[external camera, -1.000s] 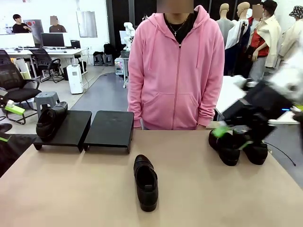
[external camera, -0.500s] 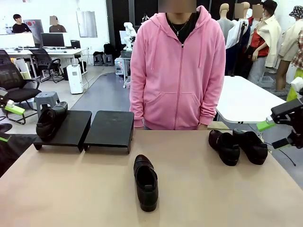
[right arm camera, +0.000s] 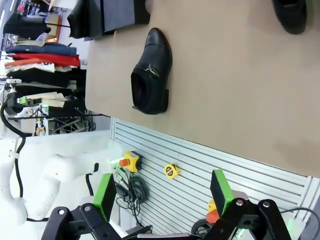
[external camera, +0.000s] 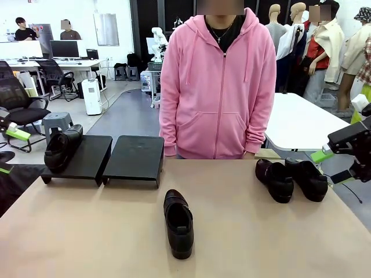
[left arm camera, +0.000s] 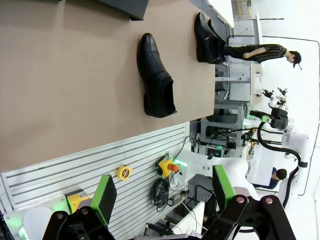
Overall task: Organize the shoes by placing them on the stand.
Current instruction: Pick up one Shoe and place it in the middle of the table, then place the Shoe from the middle of the table onto the Shoes Stand.
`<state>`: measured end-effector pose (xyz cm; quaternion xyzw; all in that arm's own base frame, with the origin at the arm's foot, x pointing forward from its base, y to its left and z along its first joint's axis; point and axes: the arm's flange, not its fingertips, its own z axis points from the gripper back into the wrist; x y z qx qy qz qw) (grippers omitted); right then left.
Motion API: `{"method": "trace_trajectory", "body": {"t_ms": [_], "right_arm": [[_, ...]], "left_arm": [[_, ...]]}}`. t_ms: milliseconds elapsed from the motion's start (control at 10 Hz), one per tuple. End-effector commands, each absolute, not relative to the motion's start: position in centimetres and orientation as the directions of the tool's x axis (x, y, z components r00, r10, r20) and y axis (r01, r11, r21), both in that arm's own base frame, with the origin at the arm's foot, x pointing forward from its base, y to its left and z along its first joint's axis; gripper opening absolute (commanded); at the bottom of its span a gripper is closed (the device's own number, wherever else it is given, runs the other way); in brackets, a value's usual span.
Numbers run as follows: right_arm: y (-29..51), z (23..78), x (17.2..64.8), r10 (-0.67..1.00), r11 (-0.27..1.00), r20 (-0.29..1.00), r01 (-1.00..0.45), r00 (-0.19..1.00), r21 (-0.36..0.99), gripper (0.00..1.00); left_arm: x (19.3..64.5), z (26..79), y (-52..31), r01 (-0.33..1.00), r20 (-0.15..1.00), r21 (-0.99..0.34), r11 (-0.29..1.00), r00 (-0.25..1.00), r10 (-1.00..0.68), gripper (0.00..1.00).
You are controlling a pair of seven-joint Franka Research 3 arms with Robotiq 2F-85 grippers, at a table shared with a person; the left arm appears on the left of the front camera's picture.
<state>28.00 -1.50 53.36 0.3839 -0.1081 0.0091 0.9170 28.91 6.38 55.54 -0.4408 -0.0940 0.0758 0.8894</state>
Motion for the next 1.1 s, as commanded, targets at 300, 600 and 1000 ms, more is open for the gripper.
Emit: {"method": "trace_trajectory", "body": {"t_ms": [300,600,1000], "right_arm": [[-1.76,53.48,28.06,-0.061,0.688,0.22,-0.119,0.974,0.716,1.0],[-1.76,53.48,28.06,-0.061,0.688,0.22,-0.119,0.974,0.716,1.0],[-1.76,53.48,28.06,-0.061,0.688,0.22,-0.119,0.974,0.716,1.0]], "left_arm": [[28.77,55.49,6.64,-0.035,0.11,-0.795,0.605,0.973,0.202,1.0],[28.77,55.49,6.64,-0.035,0.11,-0.795,0.605,0.973,0.202,1.0],[28.91,55.54,6.38,-0.052,0.101,-0.798,0.6,0.971,0.218,1.0]]}}
